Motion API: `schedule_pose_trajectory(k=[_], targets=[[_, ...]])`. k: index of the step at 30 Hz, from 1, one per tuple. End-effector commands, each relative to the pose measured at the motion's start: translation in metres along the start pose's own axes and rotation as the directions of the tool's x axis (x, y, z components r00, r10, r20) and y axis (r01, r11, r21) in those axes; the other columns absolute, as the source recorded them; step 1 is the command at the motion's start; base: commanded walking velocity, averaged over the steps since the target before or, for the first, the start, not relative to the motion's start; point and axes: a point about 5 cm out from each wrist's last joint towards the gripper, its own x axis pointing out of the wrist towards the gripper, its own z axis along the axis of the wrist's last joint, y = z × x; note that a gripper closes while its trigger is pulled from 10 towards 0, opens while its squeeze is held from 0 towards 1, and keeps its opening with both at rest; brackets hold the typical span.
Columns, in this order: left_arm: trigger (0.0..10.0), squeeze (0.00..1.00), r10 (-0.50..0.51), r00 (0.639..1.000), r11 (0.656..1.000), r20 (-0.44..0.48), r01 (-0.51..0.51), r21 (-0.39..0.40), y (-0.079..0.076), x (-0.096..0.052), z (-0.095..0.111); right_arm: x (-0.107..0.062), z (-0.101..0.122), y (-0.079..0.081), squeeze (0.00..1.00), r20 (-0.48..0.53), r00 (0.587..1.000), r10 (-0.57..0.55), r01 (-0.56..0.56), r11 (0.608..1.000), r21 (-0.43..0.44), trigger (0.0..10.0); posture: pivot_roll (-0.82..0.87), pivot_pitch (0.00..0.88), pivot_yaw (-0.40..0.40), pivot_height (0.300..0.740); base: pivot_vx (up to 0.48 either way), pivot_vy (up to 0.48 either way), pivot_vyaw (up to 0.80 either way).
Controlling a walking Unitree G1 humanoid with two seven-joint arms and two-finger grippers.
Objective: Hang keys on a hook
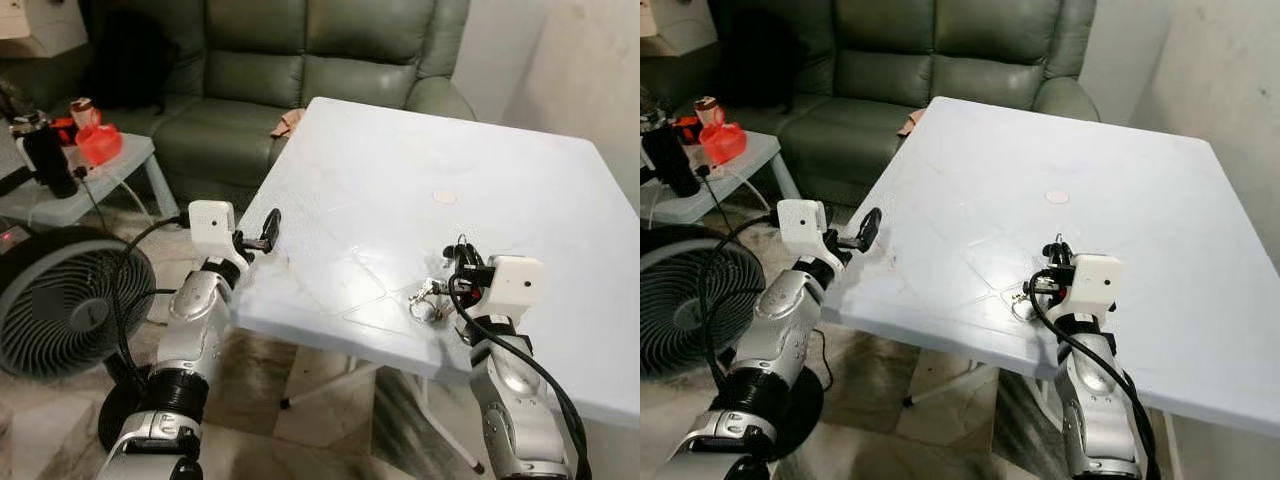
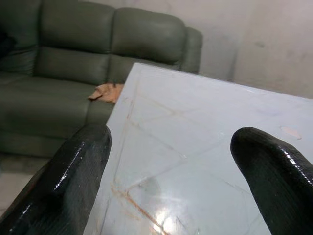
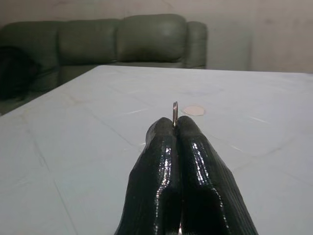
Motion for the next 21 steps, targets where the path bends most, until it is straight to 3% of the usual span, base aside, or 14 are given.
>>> schedule_pose_trajectory(k=[1, 10, 21], targets=[[10.0, 0.0, 0.042, 0.999, 0.999, 0.004, -0.042, 0.003, 0.0069, 0.0032, 0.0045, 0.0032, 0.003, 0.0054, 0.0, 0.019, 1.0, 0.013, -0.013, 1.0, 0.002, 10.0, -0.04, 0.0, 0.009, 0.74, 0.0, 0.0, -0.74], [10.0, 0.0, 0.04, 0.999, 0.998, -0.031, -0.042, -0.045, 0.0083, 0.0046, 0.0006, 0.0053, 0.0033, 0.0065, 0.0, 0.02, 1.0, 0.024, -0.024, 1.0, 0.0, 10.0, -0.03, 0.0, 0.004, 0.74, 0.0, 0.0, -0.74], [10.0, 0.0, 0.014, 1.0, 1.0, -0.015, -0.014, -0.001, 0.008, 0.004, 0.003, 0.004, 0.0016, 0.0099, 0.0, 0.018, 0.999, 0.043, -0.042, 0.999, -0.017, 10.0, -0.03, 0.0, 0.001, 0.74, 0.0, 0.0, -0.75]])
